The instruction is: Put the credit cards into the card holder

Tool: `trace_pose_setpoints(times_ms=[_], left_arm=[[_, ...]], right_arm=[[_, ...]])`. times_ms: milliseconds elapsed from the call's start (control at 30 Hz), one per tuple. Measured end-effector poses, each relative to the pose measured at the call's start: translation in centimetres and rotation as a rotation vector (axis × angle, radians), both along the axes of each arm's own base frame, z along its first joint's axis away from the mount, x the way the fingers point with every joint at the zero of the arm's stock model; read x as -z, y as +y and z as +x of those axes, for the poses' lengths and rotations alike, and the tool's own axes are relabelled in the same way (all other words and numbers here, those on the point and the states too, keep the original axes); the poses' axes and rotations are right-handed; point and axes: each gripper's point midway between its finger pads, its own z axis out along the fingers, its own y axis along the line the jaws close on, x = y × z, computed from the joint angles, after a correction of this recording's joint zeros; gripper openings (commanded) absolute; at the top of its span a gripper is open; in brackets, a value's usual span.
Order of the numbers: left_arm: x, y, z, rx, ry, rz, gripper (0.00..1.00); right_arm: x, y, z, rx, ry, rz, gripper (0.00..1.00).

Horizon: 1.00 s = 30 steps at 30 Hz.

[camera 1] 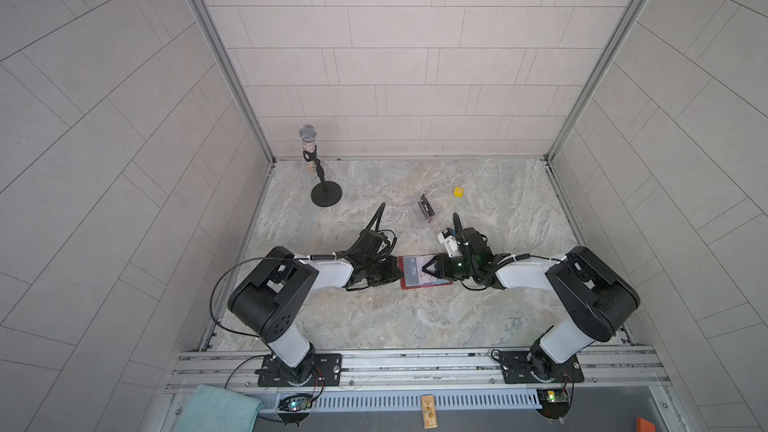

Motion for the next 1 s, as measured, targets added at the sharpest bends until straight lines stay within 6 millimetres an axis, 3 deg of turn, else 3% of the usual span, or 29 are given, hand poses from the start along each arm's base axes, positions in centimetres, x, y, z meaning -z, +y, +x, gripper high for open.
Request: trace_pose_setpoints(times_ms=[433, 667, 833, 1000], left_arm=[[0.0, 0.0, 0.0, -0.004, 0.004, -0.003, 0.0], [0.0, 0.0, 0.0, -0.004, 0.004, -0.003, 0.0], [0.0, 0.0, 0.0, -0.005, 0.005, -0.003, 0.0], [0.0, 0.0, 0.0, -0.006, 0.006, -0.003, 0.0]], right_arm=[[-0.4, -0.3, 0.1, -0.04, -0.034, -0.15, 0.54], [-1.4, -1.3, 0.1, -0.037, -0.074, -0.208, 0.54], [-1.5, -1.7, 0.3, -0.033, -0.085, -0.248, 0.46], [-1.9, -1.9, 0.6, -0.038, -0.105, -0.324, 0.22]])
